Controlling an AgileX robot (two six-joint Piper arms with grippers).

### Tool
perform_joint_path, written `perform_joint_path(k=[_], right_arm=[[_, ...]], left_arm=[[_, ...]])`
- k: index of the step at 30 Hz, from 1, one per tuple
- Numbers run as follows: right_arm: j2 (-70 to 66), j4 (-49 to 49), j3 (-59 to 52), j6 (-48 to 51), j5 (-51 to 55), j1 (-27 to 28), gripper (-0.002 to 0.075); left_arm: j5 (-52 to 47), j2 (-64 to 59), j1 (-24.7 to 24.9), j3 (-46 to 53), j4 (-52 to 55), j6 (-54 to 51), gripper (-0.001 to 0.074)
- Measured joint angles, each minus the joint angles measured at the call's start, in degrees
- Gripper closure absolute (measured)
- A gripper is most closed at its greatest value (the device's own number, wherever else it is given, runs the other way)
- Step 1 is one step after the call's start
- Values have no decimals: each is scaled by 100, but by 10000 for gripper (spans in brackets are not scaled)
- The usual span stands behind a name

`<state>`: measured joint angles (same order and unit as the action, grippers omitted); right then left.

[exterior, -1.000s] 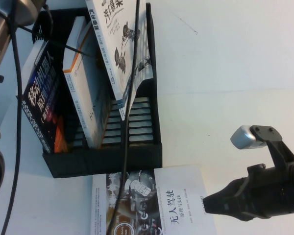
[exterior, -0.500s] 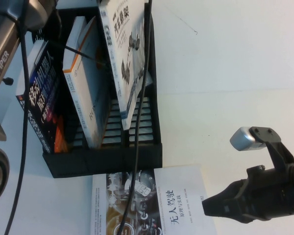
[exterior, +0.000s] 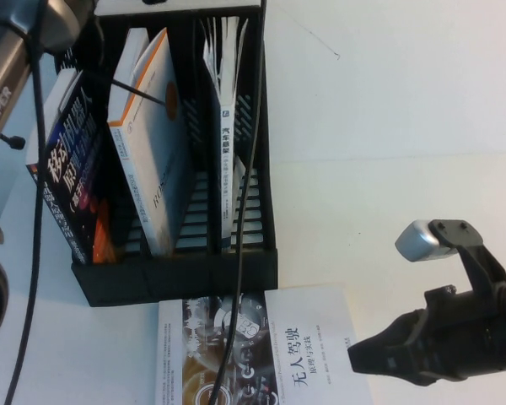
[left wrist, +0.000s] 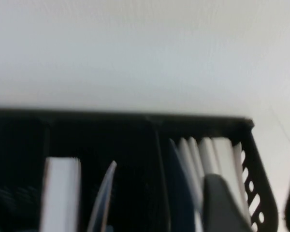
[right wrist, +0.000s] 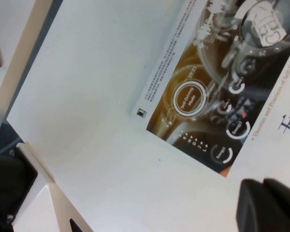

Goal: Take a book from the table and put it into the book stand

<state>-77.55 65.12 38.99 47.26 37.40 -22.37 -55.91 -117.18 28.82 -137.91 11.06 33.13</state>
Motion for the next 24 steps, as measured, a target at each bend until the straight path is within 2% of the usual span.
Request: perform_joint_path(k=[4,7,14,17,20,24], right_arm=[[238,0,0,70,-121,0,726],[660,-134,0,76,-402,0,726],[2181,-1063,-20,-117,-1031,0,726],[2819,-1456,-33,-361,-1141,0,726],[3396,-1941,-35,-712,-1181,0,726],[3925,-2757,-45,-1423,-1139,0,726]], left_arm=[[-77,488,0,0,345,-224,626],[-319,981,0,0,630,-498,703],[-1180,2149,0,12,1259,-925,732],[-1233,2695,0,286,1285,-1053,733],[-1050,3336,0,887,1309,-1102,735],[-495,4473,-20,2378,1364,-1102,735]])
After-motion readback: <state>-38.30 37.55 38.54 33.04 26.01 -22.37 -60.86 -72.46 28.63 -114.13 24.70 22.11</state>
